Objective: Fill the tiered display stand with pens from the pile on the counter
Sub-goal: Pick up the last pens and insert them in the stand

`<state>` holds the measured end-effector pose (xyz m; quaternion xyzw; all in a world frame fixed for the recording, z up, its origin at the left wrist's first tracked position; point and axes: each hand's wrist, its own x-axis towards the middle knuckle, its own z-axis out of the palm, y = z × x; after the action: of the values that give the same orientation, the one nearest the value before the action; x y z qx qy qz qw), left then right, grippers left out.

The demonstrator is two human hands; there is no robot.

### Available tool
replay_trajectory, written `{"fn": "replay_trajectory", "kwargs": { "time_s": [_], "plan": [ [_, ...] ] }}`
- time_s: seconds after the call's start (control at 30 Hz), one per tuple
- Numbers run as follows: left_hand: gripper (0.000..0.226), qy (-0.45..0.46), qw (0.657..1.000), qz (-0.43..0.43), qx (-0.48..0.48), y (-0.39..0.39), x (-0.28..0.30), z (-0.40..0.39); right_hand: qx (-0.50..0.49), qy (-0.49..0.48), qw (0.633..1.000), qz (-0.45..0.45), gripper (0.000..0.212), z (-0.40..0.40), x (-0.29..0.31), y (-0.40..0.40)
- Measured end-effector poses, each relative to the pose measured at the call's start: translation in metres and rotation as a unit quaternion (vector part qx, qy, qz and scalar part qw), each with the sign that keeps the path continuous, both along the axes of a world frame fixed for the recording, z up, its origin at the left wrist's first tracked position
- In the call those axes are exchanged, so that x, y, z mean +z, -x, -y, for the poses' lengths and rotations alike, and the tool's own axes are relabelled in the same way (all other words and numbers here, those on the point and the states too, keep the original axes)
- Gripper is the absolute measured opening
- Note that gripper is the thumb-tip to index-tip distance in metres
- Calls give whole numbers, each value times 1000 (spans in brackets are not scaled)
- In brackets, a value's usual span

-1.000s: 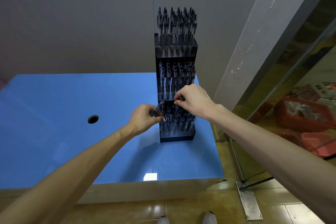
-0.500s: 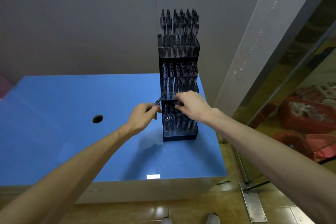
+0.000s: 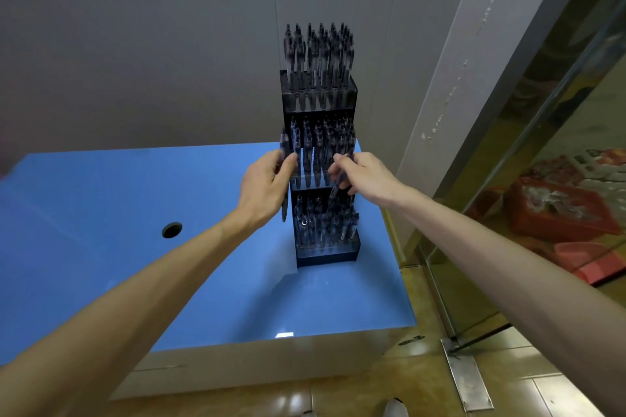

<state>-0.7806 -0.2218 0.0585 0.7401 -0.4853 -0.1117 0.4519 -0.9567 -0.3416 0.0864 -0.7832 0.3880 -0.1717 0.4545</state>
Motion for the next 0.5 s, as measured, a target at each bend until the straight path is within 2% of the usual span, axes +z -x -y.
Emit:
{"fn": "replay_trajectory", "kwargs": {
  "time_s": [0.07,0.27,0.37,0.5],
  "plan": [
    [45,8,999,34,-10,4,4,4,-3,37,999,-26,44,-1,-3,-1],
    [38,17,999,-7,-40,10,7,7,8,150,984,-94,58,-2,-9,2],
    [30,24,999,-27,-39,6,3,6,0,148,985,-85,49,0,-10,4],
    [19,29,998,-40,-27,3,0,3,39,204,972,-108,27,1,-6,7]
  ]
}}
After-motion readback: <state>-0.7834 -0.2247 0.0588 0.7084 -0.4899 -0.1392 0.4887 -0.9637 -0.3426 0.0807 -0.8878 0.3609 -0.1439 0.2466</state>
